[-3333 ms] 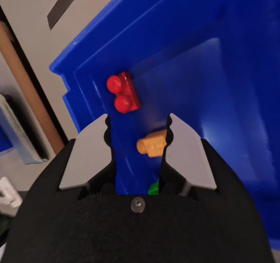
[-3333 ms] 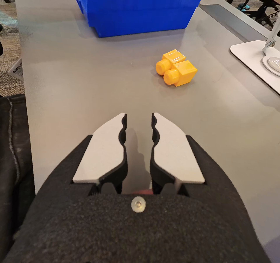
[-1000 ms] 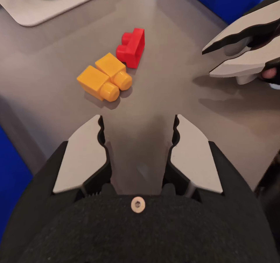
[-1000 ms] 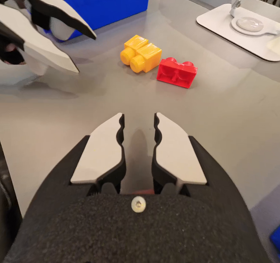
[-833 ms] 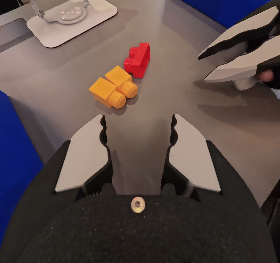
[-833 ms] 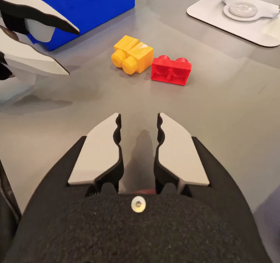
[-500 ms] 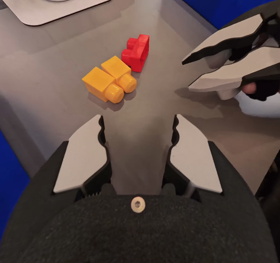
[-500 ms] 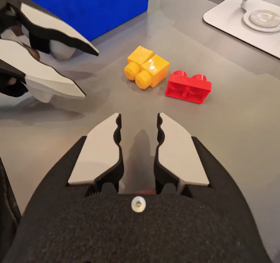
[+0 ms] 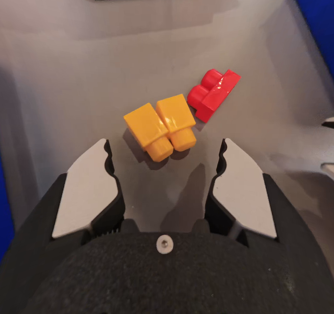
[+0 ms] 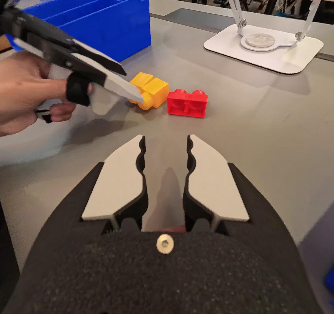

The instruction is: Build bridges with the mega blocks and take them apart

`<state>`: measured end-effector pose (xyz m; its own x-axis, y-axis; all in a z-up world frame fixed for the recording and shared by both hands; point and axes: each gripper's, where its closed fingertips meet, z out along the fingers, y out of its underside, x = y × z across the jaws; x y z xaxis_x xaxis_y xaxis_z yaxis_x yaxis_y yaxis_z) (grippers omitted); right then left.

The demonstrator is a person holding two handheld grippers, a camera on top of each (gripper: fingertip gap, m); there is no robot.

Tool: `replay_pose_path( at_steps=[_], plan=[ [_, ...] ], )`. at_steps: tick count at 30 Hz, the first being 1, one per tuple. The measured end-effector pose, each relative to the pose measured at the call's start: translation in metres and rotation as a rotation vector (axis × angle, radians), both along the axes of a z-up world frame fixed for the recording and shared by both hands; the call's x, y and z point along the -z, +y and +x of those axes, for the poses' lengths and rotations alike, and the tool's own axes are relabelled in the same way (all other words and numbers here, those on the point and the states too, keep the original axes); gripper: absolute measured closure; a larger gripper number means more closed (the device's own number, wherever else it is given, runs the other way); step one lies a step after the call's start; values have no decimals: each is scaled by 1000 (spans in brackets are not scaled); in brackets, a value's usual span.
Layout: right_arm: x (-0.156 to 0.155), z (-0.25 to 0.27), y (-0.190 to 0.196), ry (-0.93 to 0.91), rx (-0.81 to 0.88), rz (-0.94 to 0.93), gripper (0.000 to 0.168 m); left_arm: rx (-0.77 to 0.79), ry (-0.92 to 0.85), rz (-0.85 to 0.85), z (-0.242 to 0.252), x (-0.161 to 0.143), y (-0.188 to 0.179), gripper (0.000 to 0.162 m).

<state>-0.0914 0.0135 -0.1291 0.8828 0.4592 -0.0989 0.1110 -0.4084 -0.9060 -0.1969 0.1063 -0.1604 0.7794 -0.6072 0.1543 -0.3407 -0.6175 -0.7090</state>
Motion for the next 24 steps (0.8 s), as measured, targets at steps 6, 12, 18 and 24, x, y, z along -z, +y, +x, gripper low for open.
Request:
replay_pose_path(
  at_steps=[6,12,18,24],
  plan=[
    [-1,-9,-11,87,-77,-10,125,7,59,-85,20,8,4,54],
    [-4,-4,-14,195,-90,-41,125,25,107,-118,25,14,1,54],
    [-2,2,-12,240,-75,-68,125,42,145,-129,19,18,-2,51],
    [4,2,-12,178,-71,-62,125,348,300,4,-15,-41,-11,60]
  ],
)
